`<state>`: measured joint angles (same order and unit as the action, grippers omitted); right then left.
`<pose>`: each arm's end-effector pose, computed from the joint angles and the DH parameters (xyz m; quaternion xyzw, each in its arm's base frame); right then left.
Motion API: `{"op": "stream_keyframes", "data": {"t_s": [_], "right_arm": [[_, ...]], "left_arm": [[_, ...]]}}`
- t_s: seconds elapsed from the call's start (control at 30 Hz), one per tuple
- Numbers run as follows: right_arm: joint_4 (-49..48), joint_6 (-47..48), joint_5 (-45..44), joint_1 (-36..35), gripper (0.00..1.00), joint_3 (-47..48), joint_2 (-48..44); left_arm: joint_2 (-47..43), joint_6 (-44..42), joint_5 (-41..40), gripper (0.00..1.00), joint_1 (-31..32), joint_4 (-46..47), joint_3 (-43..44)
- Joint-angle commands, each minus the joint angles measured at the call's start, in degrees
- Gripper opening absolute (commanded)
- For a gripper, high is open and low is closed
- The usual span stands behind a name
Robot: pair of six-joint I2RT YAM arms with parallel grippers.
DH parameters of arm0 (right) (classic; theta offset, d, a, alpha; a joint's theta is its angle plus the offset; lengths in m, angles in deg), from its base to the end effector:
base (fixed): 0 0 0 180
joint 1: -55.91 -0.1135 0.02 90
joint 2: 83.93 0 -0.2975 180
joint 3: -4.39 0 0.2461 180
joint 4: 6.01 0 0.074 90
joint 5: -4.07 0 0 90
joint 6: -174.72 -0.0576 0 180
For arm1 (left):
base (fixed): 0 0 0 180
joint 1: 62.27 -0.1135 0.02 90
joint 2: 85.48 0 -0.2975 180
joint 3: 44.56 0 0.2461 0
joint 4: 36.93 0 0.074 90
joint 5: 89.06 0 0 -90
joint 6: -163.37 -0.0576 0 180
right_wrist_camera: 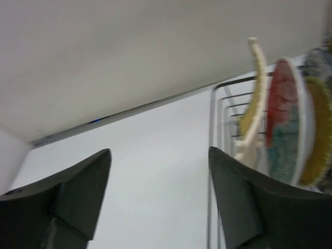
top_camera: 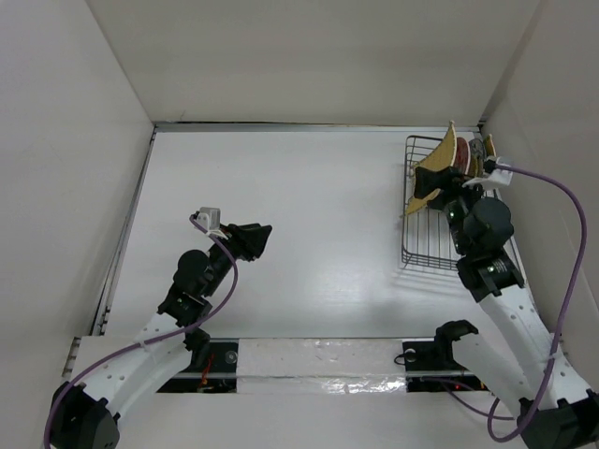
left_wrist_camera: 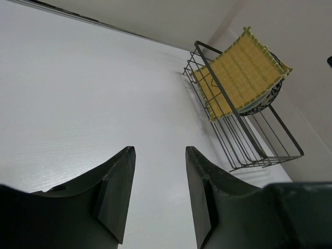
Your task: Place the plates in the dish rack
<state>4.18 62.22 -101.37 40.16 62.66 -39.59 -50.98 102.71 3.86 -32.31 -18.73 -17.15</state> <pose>0.1729 0.0328 0.3891 0.1377 0.6705 0.1502 0.7134 0.1268 -0.0765 0.2770 0.0231 0.6350 -0.3960 0.6629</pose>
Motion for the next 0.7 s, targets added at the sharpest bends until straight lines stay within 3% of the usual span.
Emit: {"op": "stream_keyframes", "data": {"t_s": [0.0,0.03,0.1,0.17,0.3,0.4,0.53,0.67], "right_arm": [[-3.4,-0.4,19.6,-2.3,0.70,-1.6,-2.8],[-4.5,-1.5,22.1,-3.0,0.49,-2.2,-2.9],[-7.0,-2.7,31.2,-5.9,0.24,-3.1,-2.2],[-8.4,-2.7,33.3,-8.7,0.17,-3.6,-1.3],[-10.9,-0.4,32.8,-16.6,0.17,-4.9,-0.8],[-11.2,2.1,31.1,-21.2,0.27,-5.2,-1.1],[-11.0,4.7,29.1,-23.2,0.38,-6.4,-1.1],[-10.9,5.6,27.4,-23.2,0.40,-7.7,-0.7]], "left_arm": [[-0.1,0.1,-0.1,0.41,0.3,2.8,3.4],[-0.3,0.9,-0.1,0.43,0.3,2.6,3.6],[-1.6,1.9,0.0,0.47,0.3,2.2,3.9],[-2.6,2.6,-0.4,0.49,0.3,1.4,4.6],[-5.1,4.1,-1.8,0.50,0.3,-2.0,6.0],[-6.6,5.4,-1.9,0.49,0.3,-3.4,7.2],[-6.8,5.5,-2.3,0.48,0.3,-6.6,9.5],[-4.7,5.3,-2.5,0.50,0.3,-7.0,11.0]]}}
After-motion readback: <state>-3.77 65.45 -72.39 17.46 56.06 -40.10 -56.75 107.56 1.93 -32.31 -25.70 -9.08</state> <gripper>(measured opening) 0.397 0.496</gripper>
